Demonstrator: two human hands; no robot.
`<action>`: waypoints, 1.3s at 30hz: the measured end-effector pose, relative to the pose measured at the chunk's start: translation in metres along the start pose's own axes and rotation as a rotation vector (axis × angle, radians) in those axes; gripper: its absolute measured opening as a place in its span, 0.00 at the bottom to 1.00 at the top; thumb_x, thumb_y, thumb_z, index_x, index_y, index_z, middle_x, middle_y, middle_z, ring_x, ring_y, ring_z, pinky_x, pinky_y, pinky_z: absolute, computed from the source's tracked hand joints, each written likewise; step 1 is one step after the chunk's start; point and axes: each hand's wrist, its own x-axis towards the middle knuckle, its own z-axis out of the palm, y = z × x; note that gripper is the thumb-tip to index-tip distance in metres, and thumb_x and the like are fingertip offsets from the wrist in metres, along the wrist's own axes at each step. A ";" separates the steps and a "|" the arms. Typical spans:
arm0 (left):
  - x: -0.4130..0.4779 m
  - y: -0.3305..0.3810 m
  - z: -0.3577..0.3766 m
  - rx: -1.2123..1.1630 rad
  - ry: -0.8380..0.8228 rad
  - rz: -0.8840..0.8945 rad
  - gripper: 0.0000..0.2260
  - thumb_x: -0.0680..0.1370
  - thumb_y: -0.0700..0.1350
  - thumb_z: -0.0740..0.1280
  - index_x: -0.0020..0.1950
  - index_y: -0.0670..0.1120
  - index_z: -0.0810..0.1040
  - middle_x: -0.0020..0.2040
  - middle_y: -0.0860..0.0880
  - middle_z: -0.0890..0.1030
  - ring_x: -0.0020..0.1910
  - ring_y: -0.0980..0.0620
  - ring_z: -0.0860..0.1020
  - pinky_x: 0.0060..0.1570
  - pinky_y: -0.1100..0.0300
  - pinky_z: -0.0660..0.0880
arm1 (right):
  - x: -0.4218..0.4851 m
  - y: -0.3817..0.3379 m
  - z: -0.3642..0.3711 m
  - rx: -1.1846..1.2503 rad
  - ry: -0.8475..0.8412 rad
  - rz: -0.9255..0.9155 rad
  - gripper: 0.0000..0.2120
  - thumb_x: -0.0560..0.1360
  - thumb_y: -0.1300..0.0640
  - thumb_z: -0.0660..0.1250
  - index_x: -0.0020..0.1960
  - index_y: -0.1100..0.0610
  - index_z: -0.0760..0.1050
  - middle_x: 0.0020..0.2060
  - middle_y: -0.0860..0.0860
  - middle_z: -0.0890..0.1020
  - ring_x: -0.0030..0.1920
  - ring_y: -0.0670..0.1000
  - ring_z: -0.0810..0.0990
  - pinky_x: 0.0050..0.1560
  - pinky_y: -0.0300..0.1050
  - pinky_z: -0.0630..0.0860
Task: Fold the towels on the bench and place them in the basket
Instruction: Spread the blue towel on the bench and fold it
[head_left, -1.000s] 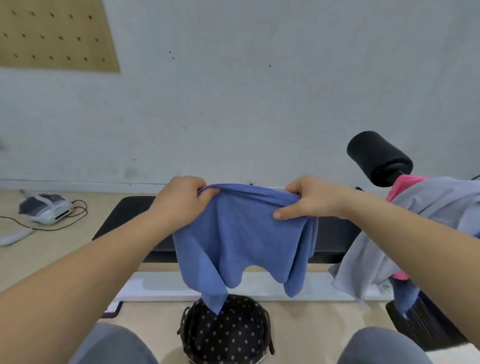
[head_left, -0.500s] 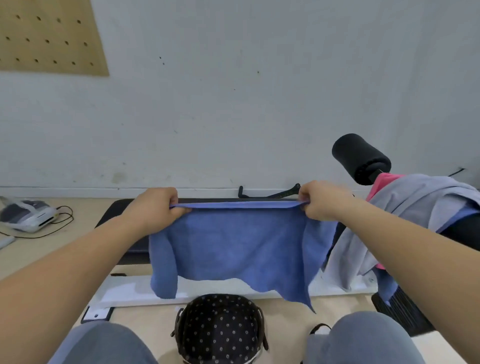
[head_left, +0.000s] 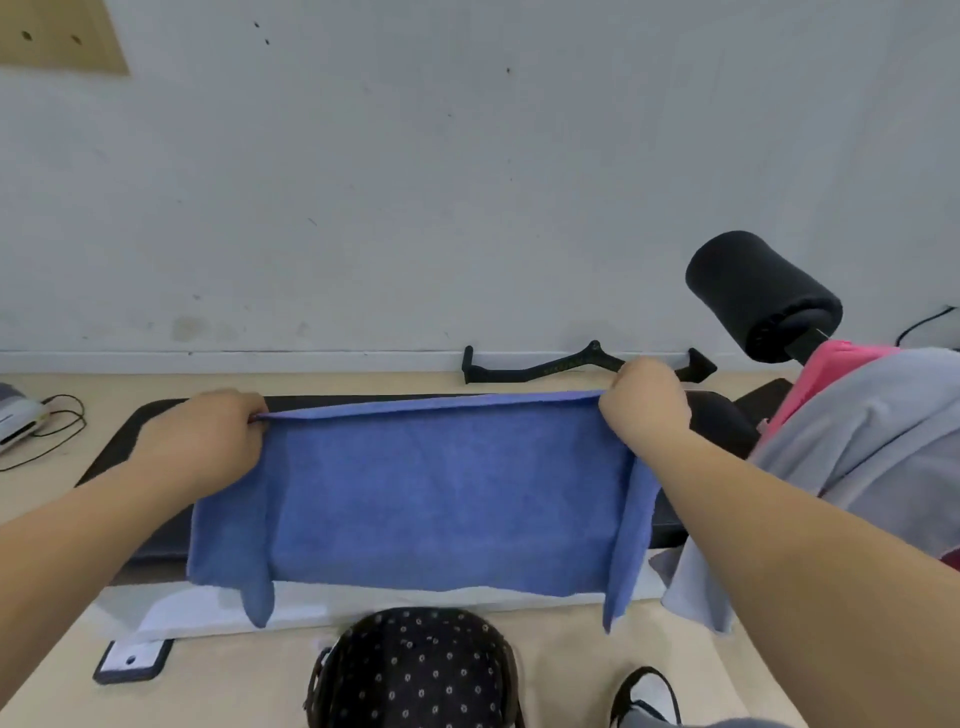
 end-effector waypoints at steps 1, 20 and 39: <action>0.010 0.005 0.004 -0.019 0.024 -0.017 0.10 0.80 0.49 0.61 0.38 0.55 0.74 0.42 0.53 0.79 0.43 0.46 0.78 0.42 0.52 0.78 | 0.003 -0.001 0.006 -0.090 0.006 -0.043 0.04 0.71 0.66 0.63 0.40 0.60 0.74 0.41 0.57 0.77 0.45 0.60 0.79 0.39 0.47 0.76; 0.080 0.029 0.056 -0.228 0.095 -0.085 0.22 0.82 0.55 0.64 0.69 0.42 0.74 0.68 0.40 0.74 0.66 0.35 0.72 0.62 0.40 0.73 | 0.047 -0.023 0.090 -0.188 0.096 -0.315 0.28 0.70 0.66 0.63 0.70 0.55 0.71 0.73 0.57 0.67 0.73 0.60 0.65 0.72 0.61 0.63; -0.046 -0.012 0.053 -0.394 0.036 -0.306 0.09 0.83 0.53 0.62 0.49 0.48 0.72 0.47 0.49 0.78 0.46 0.46 0.78 0.45 0.51 0.70 | -0.130 -0.134 0.132 -0.180 -0.409 -0.502 0.33 0.79 0.28 0.43 0.82 0.34 0.44 0.84 0.50 0.40 0.82 0.59 0.34 0.77 0.68 0.33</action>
